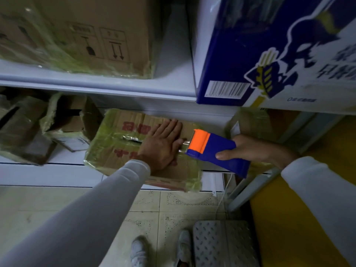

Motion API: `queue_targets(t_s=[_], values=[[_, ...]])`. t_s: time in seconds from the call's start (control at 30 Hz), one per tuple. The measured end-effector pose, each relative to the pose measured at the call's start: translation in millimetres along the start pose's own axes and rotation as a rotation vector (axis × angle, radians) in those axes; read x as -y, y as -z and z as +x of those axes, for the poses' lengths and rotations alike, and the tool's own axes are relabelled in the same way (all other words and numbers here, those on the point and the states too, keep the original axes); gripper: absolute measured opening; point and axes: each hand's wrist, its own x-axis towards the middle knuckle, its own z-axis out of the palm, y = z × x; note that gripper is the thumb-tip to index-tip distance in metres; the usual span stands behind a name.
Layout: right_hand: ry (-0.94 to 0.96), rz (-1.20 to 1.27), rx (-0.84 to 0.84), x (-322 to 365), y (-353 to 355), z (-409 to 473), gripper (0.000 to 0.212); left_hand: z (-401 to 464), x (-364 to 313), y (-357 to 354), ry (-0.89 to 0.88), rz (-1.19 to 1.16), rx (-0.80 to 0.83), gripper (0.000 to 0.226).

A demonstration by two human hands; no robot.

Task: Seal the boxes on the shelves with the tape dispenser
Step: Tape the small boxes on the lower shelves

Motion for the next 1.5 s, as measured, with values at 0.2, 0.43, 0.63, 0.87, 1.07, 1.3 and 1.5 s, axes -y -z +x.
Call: queue_targets(t_s=[0.2,0.43,0.63,0.87,1.07,1.3,1.5], values=[[-0.048,-0.065,0.01,-34,42,-34,0.072,4,2,-1,0.002,-0.055,0.063,0.065],[-0.084,-0.119,-0.094,-47,26,-40,0.054,7,0,-4,0.0,-0.015,0.054,0.071],[-0.129,-0.297,-0.168,-23,-12,-12,0.052,7,-8,6,0.018,0.021,0.061,0.075],[-0.221,-0.582,-0.281,-13,-42,2,0.042,6,-58,16,0.013,-0.218,0.003,0.058],[-0.263,-0.398,-0.33,-37,-63,-6,0.043,5,-62,9,0.179,-0.145,0.112,0.082],[-0.214,-0.243,-0.314,-49,-53,-37,0.048,13,-78,12,0.011,-0.135,0.14,0.082],[-0.164,-0.113,-0.338,-55,-58,-63,0.031,-10,-49,7,-0.111,-0.073,0.072,0.068]])
